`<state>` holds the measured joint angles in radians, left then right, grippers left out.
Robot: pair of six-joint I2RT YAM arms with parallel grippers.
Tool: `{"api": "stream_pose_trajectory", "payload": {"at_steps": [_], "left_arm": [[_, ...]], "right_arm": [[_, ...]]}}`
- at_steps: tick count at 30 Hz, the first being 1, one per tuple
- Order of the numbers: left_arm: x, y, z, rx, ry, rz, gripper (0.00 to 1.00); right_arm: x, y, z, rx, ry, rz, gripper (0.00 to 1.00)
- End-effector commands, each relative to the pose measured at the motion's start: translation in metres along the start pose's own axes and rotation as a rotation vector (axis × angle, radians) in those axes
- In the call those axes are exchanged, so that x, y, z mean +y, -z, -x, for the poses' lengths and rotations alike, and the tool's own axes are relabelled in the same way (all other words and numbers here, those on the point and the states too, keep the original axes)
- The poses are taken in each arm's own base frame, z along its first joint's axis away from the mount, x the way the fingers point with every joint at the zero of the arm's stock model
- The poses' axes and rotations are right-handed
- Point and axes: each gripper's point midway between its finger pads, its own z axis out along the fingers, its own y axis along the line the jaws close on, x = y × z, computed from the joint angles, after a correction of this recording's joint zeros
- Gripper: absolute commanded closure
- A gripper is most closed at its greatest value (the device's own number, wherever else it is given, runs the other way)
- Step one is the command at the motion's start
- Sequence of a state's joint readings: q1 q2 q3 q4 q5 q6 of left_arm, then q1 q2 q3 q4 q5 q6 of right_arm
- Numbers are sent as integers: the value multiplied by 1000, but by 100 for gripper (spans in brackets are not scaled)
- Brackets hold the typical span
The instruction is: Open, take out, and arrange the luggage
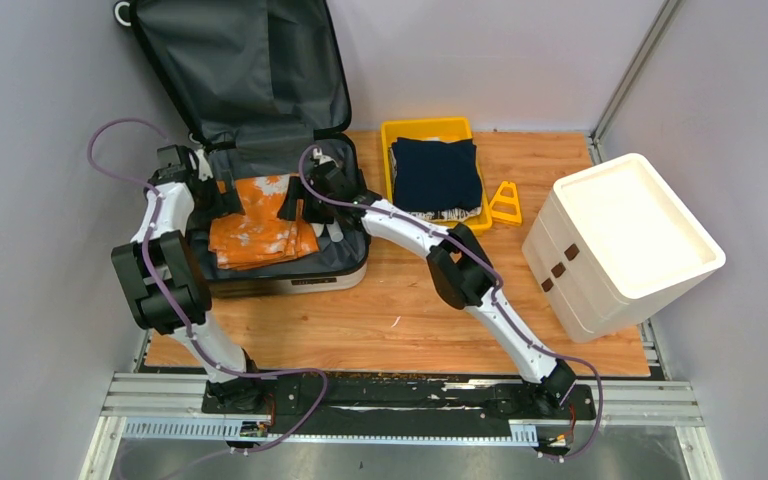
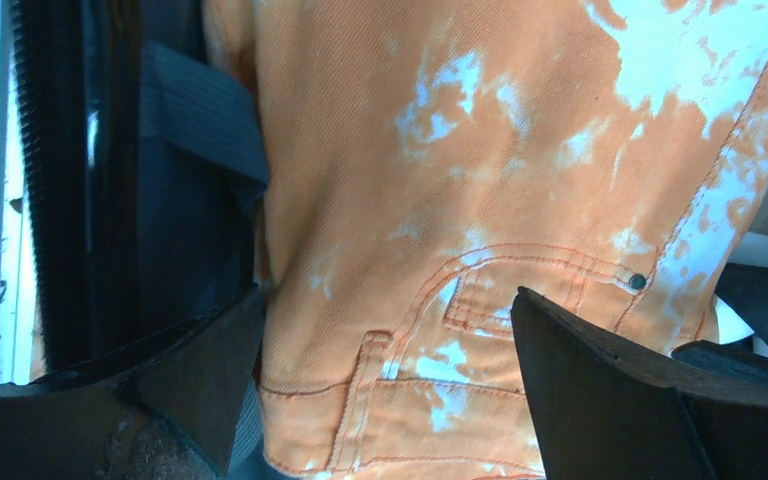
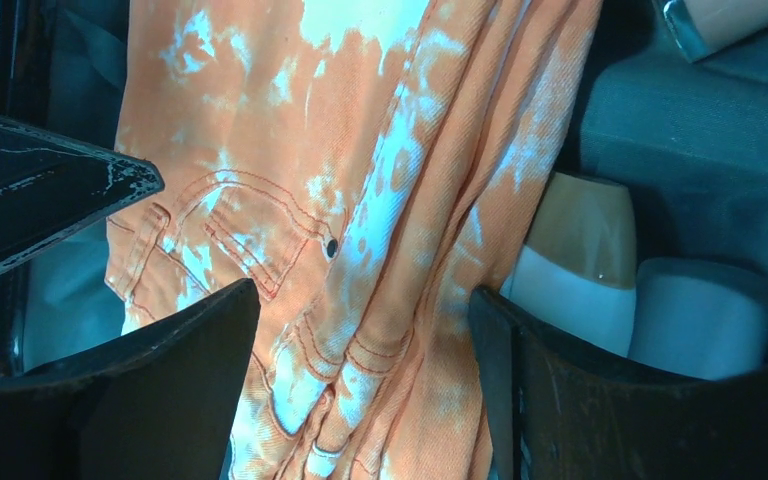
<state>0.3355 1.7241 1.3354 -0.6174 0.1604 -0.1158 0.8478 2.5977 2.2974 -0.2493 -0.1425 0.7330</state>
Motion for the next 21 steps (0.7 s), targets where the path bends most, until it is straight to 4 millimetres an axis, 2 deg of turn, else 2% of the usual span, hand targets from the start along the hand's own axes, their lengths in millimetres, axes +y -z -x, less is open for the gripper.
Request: {"api": "stream_pose_trajectory", "payload": {"at_steps": [1,5,6,12,16,18,21], "left_arm": [[6,-9,17,-32,-35,-16,2],[5,-21,27,-26,-35,-43,3],[6,-27,21,6,-31,-51,3],[11,-41,23,20,-13,-78,5],[4,-46,22,14,0,-140,11],[0,-47,21,14,5,-166,18],[-2,-48,18,15,9,-178,22]], "right_arm": [[-16,-9,-7,-20,-15,-80,22],[-16,-11,-2,-39,5,-78,22],[-16,-13,-2,-41,8,-77,22],[-24,-24,-8,-41,13,-83,22],[-34,-25,-9,-52,7,-119,23],[-35,-25,-7,-60,7,-124,23],[-34,-27,-6,-65,5,-120,23]]}}
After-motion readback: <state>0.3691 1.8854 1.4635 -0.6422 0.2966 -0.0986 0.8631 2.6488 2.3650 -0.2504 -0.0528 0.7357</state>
